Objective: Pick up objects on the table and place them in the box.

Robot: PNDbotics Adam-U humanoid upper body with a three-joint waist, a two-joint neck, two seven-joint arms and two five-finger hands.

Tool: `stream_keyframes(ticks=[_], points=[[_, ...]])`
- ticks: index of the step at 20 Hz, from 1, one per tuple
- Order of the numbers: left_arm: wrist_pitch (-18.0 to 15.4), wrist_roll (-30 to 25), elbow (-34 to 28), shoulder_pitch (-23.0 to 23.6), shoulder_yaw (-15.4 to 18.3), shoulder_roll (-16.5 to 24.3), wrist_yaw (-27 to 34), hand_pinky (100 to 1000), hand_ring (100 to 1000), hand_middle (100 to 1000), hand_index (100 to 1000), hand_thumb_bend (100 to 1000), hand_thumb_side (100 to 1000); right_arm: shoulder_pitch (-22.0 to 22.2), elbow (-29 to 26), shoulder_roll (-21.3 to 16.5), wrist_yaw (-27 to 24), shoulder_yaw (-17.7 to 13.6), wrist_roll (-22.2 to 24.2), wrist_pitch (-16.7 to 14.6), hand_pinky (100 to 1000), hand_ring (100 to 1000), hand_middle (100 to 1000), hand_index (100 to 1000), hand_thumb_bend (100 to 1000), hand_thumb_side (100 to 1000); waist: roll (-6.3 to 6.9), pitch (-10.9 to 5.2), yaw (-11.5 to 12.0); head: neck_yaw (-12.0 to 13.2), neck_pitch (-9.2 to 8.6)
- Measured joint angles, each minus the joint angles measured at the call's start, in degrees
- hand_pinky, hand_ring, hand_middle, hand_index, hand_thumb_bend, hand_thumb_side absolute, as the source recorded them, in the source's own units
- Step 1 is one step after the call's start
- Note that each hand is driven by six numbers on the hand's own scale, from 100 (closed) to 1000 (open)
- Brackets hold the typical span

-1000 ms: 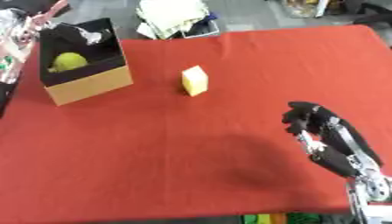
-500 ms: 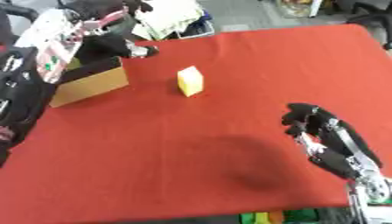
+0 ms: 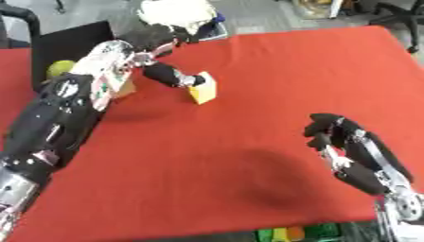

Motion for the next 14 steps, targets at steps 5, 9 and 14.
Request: stream_keyframes(ticks=[5, 9, 14], points=[[1.15, 2.45, 3.39, 1.44, 1.27, -1.70, -1.94, 740, 745, 783, 919, 380, 651, -0.02, 0.01, 0.01, -0.10, 0.16, 0.20, -0.01, 634, 713, 658, 833, 100, 470, 0.00, 0.26, -0.20, 0.01, 0.00], [2.60, 5.86, 5.15, 2.00, 1.90, -2.71, -2.32, 733, 740, 775, 916, 353, 630, -0.05, 0.01, 0.01, -0.14, 0.18, 0.43, 0.02, 634, 713, 658, 833, 100, 470, 0.00, 0.51, -0.52, 0.05, 0.00], [4.37, 9.81, 6.54, 2.29, 2.54, -3.62, -2.76, 717, 725, 757, 901, 261, 575, -0.13, 0.01, 0.03, -0.14, 0.48, 0.55, -0.06, 634, 713, 657, 833, 100, 470, -0.01, 0.87, -0.89, 0.26, 0.00]])
